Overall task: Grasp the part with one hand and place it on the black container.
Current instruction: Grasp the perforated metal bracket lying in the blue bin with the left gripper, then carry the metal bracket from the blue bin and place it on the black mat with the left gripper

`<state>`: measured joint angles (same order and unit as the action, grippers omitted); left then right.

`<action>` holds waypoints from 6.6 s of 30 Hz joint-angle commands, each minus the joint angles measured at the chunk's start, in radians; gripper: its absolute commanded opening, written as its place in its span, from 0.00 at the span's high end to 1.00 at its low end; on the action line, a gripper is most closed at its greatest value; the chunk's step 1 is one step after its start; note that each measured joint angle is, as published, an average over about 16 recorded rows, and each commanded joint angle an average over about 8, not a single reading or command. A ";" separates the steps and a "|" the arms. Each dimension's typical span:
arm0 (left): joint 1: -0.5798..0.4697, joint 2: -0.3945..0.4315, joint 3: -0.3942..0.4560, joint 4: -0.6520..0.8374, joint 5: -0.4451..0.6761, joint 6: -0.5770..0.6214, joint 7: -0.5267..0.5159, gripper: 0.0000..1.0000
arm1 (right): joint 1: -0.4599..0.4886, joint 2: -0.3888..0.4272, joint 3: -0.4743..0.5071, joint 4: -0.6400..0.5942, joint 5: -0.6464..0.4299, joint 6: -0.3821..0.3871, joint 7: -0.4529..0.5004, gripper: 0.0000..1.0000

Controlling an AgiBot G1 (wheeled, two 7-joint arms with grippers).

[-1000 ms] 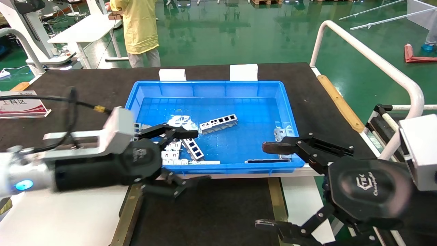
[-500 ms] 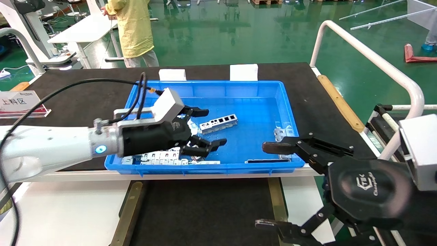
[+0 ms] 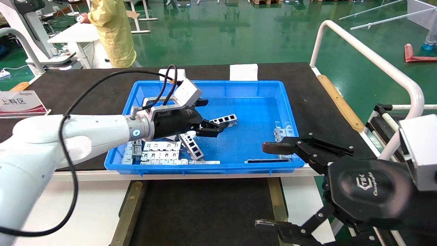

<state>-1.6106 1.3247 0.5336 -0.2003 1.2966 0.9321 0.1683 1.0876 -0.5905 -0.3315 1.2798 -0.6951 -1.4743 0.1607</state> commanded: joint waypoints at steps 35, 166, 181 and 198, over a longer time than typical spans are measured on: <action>0.056 0.039 0.191 -0.029 -0.041 -0.221 -0.069 1.00 | 0.000 0.000 -0.001 0.000 0.001 0.000 0.000 1.00; 0.780 -0.224 0.351 -0.762 -0.416 -0.715 -0.709 1.00 | 0.001 0.002 -0.004 0.000 0.003 0.002 -0.002 1.00; 0.751 -0.172 0.460 -0.755 -0.459 -0.898 -0.836 1.00 | 0.001 0.002 -0.005 0.000 0.003 0.002 -0.002 1.00; 0.729 -0.159 0.569 -0.771 -0.515 -1.010 -0.880 0.00 | 0.001 0.002 -0.005 0.000 0.003 0.002 -0.002 0.00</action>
<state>-0.8825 1.1645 1.1019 -0.9729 0.7808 -0.0750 -0.7113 1.0888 -0.5885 -0.3365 1.2798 -0.6917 -1.4722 0.1582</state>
